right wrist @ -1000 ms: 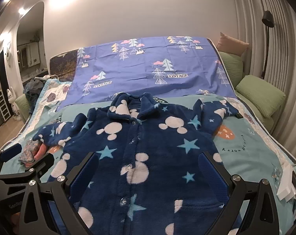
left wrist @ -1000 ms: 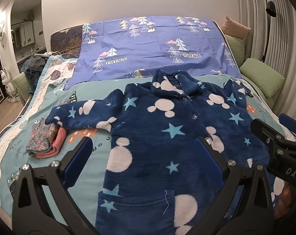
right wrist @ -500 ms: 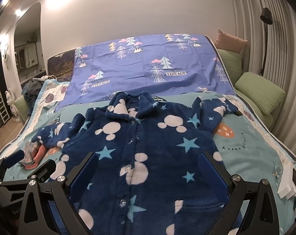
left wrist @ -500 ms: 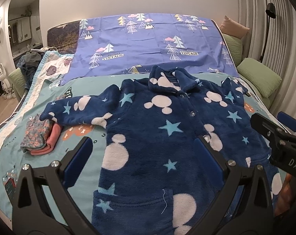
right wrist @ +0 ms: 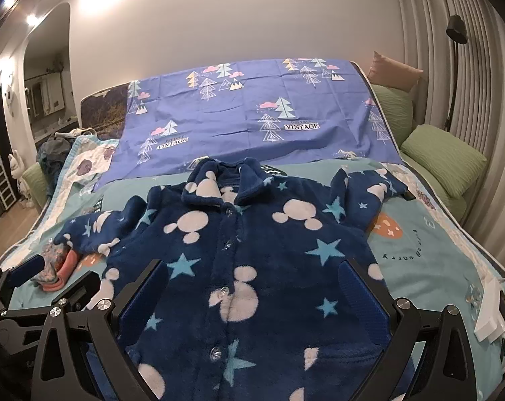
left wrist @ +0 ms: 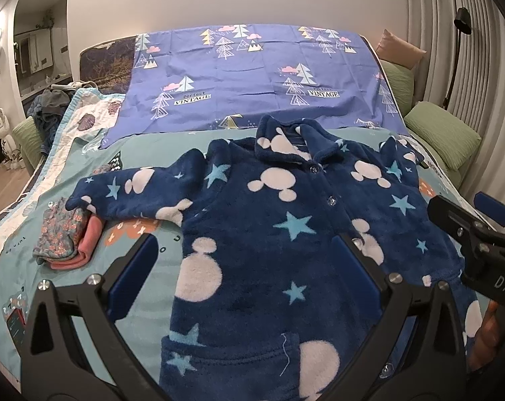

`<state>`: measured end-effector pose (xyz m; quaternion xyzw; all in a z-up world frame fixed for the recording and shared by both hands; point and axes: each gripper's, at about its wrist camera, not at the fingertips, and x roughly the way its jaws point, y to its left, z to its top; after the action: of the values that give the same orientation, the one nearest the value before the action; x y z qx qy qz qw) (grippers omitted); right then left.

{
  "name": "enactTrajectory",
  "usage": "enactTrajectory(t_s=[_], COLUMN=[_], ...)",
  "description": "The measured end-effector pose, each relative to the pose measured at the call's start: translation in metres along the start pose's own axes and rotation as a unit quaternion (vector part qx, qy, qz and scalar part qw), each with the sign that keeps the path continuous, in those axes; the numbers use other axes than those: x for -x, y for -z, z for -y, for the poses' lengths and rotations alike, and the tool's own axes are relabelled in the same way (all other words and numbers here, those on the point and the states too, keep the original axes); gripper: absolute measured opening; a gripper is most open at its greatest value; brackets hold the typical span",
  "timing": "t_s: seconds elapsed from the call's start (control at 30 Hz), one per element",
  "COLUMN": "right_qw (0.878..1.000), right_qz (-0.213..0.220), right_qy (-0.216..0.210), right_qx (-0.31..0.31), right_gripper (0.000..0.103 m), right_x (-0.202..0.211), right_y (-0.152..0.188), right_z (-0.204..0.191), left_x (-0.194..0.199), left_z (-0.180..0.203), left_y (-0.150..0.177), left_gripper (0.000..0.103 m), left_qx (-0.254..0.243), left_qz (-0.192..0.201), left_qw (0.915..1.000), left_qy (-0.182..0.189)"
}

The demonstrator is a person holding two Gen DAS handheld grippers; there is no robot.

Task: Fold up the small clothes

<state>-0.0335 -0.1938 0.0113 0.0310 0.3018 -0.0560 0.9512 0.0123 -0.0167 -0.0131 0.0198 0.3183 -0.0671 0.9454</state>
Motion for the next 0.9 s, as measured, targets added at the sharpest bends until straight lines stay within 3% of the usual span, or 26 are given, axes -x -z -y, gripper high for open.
enactTrajectory(t_s=[0.9], right_qw=[1.0], right_qz=[-0.018], right_qy=[-0.011], right_qx=[0.022], right_gripper=[0.103], right_x=[-0.019], right_y=[-0.013], right_z=[-0.019], left_x=[-0.019], left_z=[-0.022], left_y=[-0.006], left_gripper=[0.102], left_qx=[0.012], left_qz=[-0.006], left_qw=[0.9998], left_qy=[-0.011])
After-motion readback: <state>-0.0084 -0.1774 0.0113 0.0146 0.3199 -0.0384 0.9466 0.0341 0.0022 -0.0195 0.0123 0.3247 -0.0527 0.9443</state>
